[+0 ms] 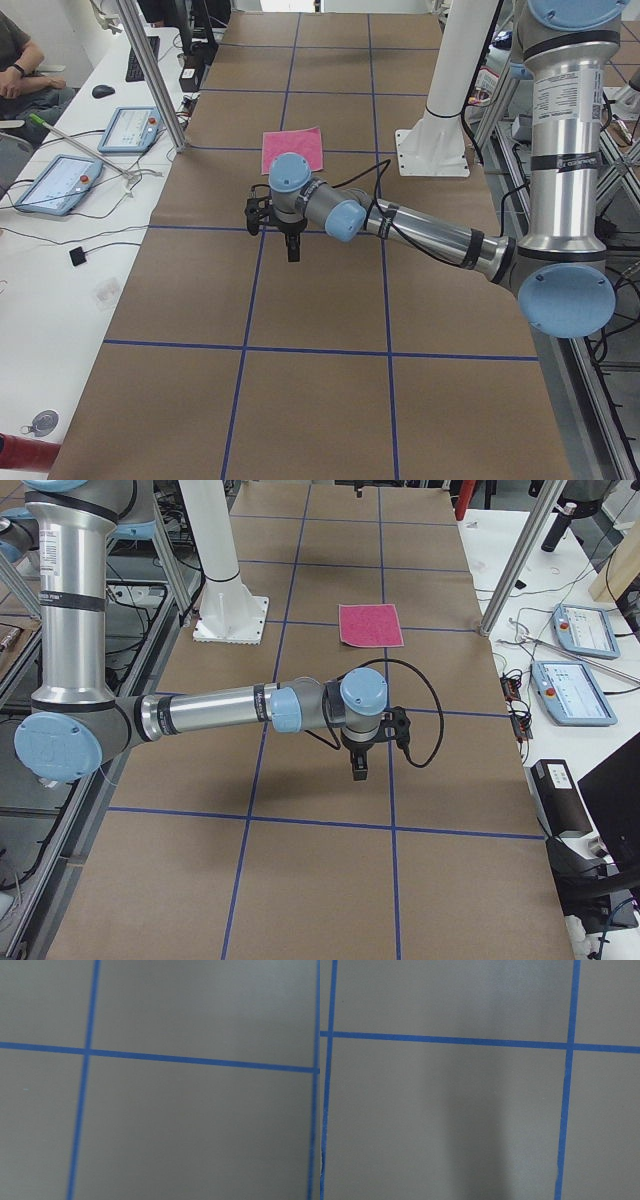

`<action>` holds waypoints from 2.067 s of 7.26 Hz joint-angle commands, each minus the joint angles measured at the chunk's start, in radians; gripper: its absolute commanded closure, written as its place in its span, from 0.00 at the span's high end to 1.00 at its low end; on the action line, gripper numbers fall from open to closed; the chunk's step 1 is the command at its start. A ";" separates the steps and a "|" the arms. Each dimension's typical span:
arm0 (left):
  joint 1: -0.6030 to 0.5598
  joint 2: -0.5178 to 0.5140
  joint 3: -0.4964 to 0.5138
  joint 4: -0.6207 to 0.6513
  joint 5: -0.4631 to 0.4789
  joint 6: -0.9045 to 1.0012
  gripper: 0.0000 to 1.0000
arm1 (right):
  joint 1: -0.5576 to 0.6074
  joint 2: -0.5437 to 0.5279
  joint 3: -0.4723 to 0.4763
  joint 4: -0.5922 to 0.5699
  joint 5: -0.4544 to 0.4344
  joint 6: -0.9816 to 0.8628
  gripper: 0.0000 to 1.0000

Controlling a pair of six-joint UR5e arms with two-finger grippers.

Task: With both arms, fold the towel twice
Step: 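Move the left gripper to the towel's edge nearest the left arm, then lower the left gripper and pinch the towel's near corner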

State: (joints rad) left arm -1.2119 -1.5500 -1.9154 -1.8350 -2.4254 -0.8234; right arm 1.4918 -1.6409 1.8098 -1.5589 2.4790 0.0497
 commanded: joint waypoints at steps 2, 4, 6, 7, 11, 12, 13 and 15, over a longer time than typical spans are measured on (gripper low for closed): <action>0.331 -0.241 -0.004 -0.040 0.164 -0.556 1.00 | -0.053 0.001 -0.001 0.033 0.000 0.030 0.99; 0.594 -0.381 0.012 -0.032 0.471 -0.861 1.00 | -0.080 0.009 -0.003 0.033 -0.006 0.051 0.99; 0.683 -0.554 0.205 -0.029 0.540 -0.901 0.99 | -0.088 0.012 -0.003 0.033 -0.006 0.065 0.99; 0.693 -0.620 0.288 -0.035 0.554 -0.914 0.94 | -0.091 0.012 -0.003 0.033 -0.008 0.065 0.99; 0.710 -0.645 0.343 -0.038 0.568 -0.918 0.71 | -0.107 0.015 -0.004 0.033 -0.011 0.070 0.99; 0.710 -0.654 0.360 -0.038 0.569 -0.918 0.71 | -0.110 0.015 -0.004 0.033 -0.012 0.070 0.99; 0.710 -0.654 0.363 -0.038 0.568 -0.918 0.69 | -0.111 0.018 -0.004 0.033 -0.012 0.070 0.99; 0.710 -0.651 0.357 -0.033 0.566 -0.919 0.68 | -0.116 0.021 -0.012 0.033 -0.012 0.070 0.99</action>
State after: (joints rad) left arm -0.5017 -2.2028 -1.5567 -1.8713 -1.8579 -1.7420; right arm 1.3792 -1.6213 1.8023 -1.5263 2.4667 0.1196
